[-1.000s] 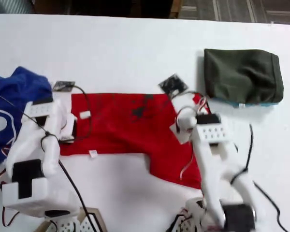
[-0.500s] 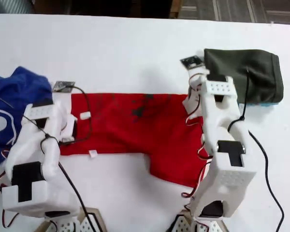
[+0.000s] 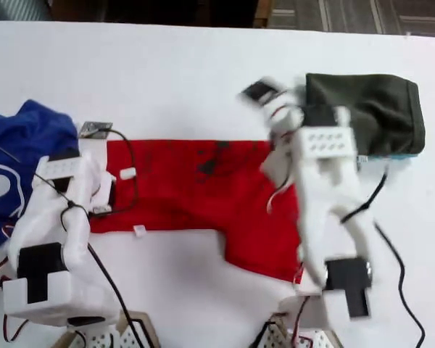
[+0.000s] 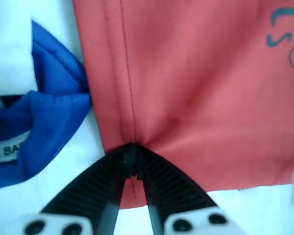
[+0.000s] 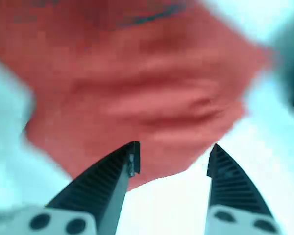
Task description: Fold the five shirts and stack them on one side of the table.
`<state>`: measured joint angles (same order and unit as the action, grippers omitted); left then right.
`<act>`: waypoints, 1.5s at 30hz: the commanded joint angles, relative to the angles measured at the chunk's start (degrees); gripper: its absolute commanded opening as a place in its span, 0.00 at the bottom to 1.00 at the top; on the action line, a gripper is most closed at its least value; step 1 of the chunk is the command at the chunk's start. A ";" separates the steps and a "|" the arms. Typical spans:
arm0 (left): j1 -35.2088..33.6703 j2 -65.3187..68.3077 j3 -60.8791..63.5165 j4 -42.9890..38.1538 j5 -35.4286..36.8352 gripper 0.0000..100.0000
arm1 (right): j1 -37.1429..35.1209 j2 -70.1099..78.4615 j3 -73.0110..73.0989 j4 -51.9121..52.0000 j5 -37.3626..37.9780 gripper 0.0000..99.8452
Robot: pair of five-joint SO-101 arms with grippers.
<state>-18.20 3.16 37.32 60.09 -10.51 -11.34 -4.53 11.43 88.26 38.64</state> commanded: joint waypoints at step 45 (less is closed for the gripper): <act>0.18 0.53 0.13 -2.64 -0.09 0.03 | -18.24 -0.13 44.75 -23.60 12.04 0.01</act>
<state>-18.20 3.16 37.41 59.56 -10.42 -29.54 -7.96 55.74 63.12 50.59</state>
